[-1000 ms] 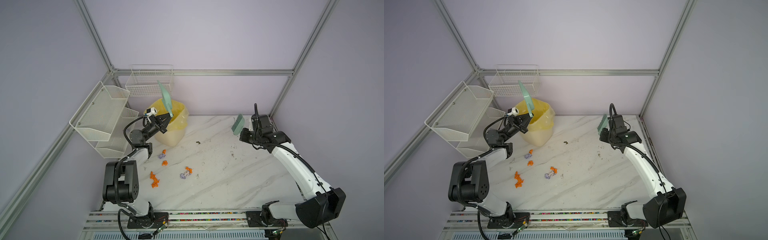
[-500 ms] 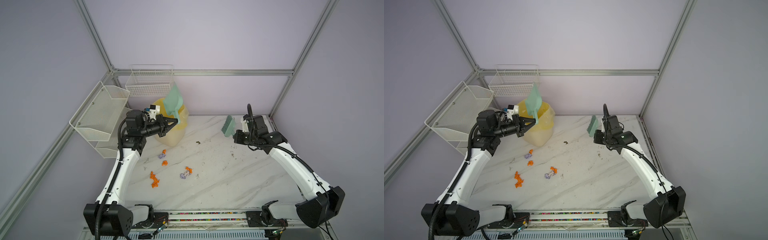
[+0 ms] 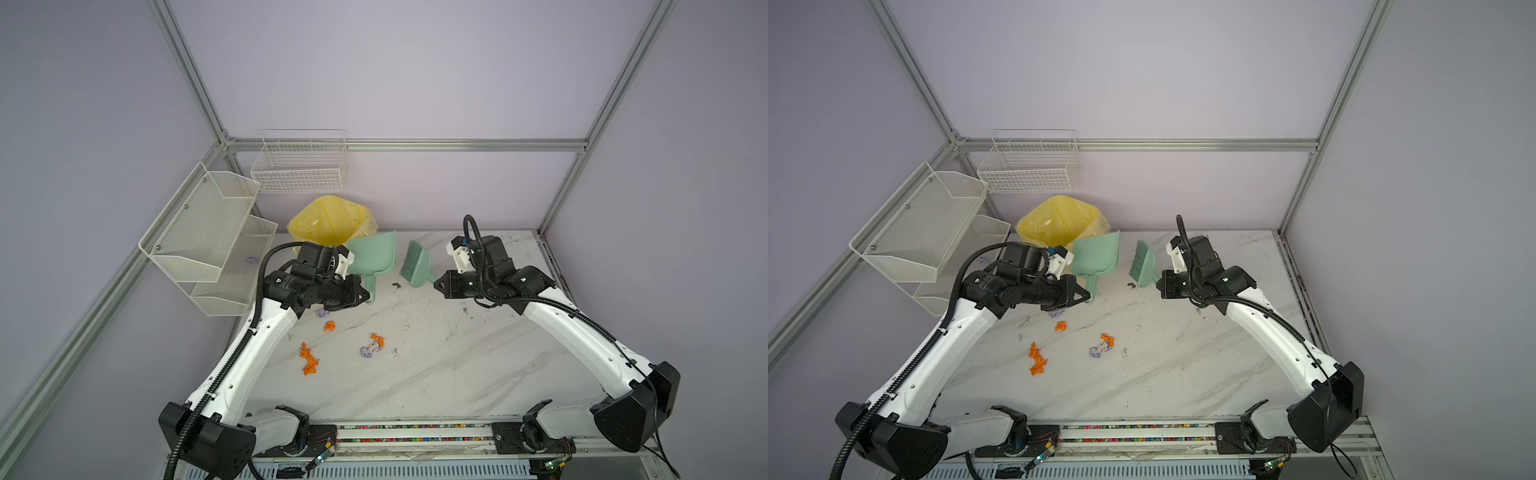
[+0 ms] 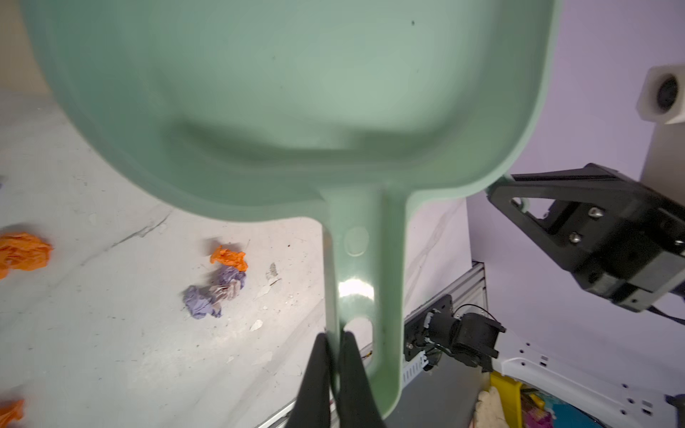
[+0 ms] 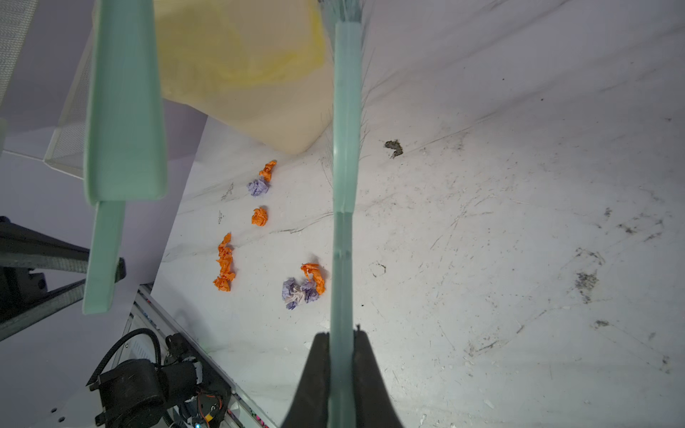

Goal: Sweep away the paper scraps from the table
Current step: 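Lower the empty dustpan near the remaining scraps while the right gripper brings the brush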

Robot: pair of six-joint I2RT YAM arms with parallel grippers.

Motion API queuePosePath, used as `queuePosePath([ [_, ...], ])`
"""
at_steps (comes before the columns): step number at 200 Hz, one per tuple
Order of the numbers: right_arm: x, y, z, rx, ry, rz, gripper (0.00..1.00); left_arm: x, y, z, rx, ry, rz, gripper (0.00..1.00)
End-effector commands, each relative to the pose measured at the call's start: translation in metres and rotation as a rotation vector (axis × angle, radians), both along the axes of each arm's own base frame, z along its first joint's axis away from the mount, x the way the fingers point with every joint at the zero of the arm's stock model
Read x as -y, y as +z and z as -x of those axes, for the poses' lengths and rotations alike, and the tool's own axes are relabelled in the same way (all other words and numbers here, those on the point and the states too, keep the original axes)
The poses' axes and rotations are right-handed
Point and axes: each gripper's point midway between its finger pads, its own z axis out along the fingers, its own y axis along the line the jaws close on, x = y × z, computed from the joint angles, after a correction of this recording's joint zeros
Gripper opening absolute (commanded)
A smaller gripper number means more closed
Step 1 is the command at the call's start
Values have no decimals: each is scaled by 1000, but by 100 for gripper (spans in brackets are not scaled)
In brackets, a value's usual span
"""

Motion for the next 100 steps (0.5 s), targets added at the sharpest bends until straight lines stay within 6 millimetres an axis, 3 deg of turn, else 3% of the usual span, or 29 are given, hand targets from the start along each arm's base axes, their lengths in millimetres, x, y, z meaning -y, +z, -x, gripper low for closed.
queuePosePath([
  [1, -16, 0, 16, -23, 59, -23, 0, -18, 5, 12, 78, -13, -132, 0],
  [33, -36, -13, 40, -80, 106, -32, 0, -30, -15, 24, 54, -15, -202, 0],
  [100, -73, -37, 77, -169, 182, 7, 0, -49, -36, 46, 33, -27, -285, 0],
])
